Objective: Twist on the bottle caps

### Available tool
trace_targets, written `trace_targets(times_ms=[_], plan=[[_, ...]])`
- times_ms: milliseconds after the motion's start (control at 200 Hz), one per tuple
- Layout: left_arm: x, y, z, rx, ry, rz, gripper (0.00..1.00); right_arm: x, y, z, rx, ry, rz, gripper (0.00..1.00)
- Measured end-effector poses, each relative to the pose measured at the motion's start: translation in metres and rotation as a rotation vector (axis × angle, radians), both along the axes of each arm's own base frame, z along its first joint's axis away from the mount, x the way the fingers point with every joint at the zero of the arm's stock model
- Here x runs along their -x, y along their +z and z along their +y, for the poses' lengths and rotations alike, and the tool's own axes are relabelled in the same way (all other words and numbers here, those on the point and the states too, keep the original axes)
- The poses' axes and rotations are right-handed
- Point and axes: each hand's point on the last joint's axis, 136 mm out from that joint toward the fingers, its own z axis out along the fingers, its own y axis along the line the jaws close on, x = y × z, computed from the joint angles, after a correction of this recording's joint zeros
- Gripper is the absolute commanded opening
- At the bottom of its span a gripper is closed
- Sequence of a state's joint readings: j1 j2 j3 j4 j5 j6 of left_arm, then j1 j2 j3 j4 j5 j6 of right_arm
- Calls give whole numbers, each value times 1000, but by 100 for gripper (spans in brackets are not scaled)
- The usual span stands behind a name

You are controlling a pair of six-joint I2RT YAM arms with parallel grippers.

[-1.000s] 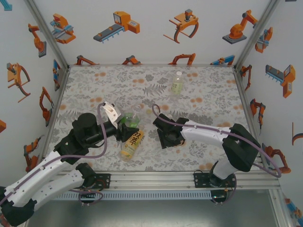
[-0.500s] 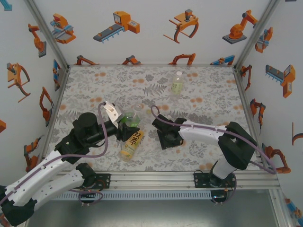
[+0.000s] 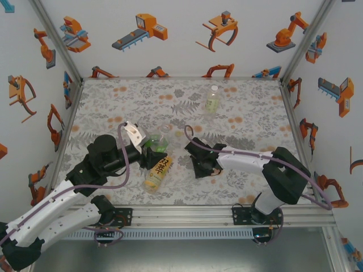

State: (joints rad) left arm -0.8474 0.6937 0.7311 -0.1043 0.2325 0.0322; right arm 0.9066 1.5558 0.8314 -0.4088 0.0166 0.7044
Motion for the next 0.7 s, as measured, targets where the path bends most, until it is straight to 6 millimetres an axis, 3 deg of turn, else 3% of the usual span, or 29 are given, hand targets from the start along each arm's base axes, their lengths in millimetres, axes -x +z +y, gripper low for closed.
trace_targets(times_ms=[120,225,416,601,701], plan=[[-1,-2,-1,-5,0,4,2,-9,1,-4,-117,-65,15,25],[-1,-2,-1,-6,0,5,3,-18,2,-11,-216,-124,24,33],[-1,-1,0,-4,1,3,5,-26,7,-38,-300,-214,3,40],[0,1,1,3,1,-1,5,-23,7,-54,-268,-248,3,40],[0,1,1,4,1,0,5,-23,4,-55,-255,-253,11,30]])
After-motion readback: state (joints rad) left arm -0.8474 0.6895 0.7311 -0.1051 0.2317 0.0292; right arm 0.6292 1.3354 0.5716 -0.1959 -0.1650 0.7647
